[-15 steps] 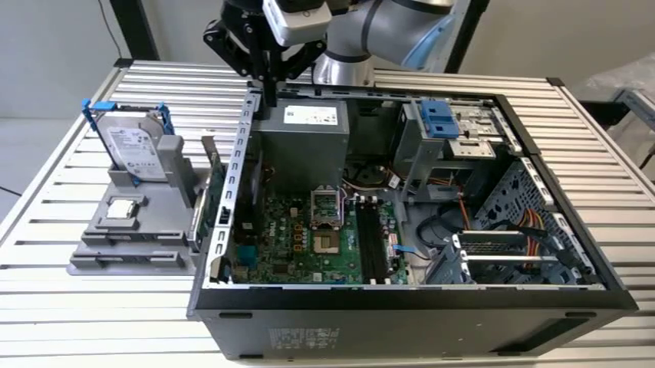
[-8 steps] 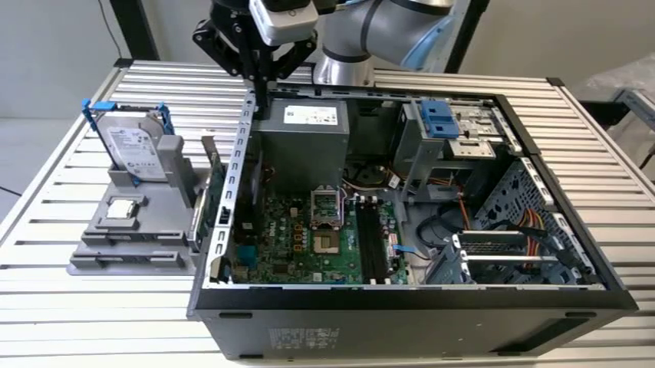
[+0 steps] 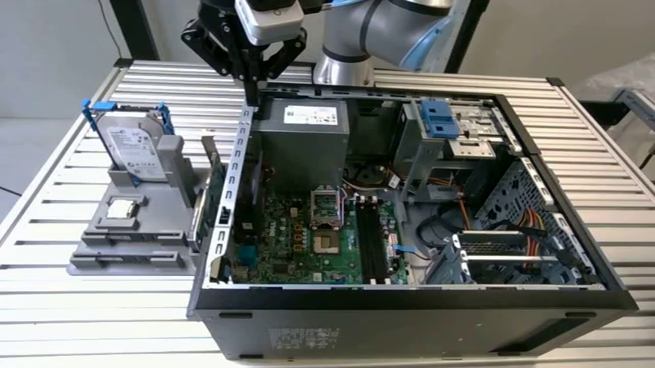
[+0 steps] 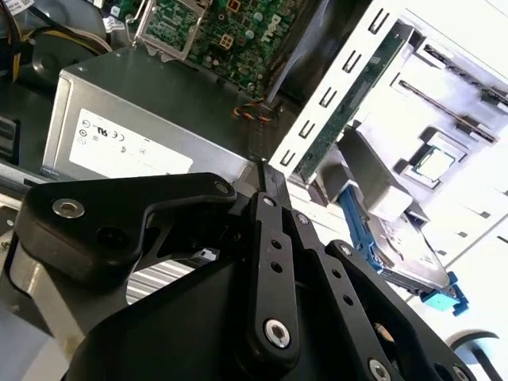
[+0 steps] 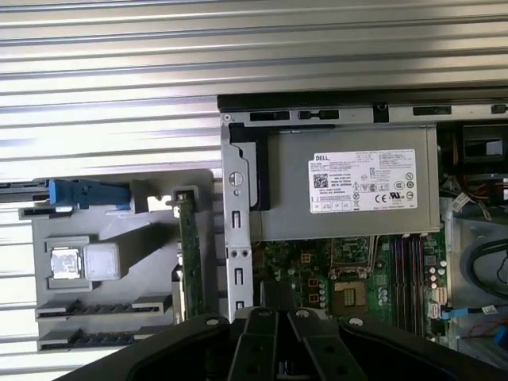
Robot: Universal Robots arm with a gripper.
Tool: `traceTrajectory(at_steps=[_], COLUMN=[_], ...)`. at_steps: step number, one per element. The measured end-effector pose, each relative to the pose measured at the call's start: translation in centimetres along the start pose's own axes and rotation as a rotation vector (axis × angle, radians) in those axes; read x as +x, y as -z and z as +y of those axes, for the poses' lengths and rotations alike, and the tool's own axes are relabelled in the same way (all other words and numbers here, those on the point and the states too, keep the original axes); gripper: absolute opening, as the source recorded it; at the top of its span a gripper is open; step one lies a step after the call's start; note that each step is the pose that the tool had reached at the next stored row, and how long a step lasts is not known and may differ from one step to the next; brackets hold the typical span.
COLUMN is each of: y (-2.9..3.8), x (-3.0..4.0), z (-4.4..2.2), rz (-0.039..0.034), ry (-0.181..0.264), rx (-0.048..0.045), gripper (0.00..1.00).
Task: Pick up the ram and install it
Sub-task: 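Reach for the ram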
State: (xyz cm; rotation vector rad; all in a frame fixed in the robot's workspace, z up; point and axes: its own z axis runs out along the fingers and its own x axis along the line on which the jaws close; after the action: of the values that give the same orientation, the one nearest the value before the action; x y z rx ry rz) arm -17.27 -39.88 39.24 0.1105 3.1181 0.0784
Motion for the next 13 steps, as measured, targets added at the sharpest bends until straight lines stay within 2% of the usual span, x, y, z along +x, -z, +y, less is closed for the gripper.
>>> traceTrajectory(at_steps=[13], y=[0.03], x=[1.66], z=[-0.12], rz=[0.0001], ry=[0.000], rx=[0.0000], gripper=[0.00])
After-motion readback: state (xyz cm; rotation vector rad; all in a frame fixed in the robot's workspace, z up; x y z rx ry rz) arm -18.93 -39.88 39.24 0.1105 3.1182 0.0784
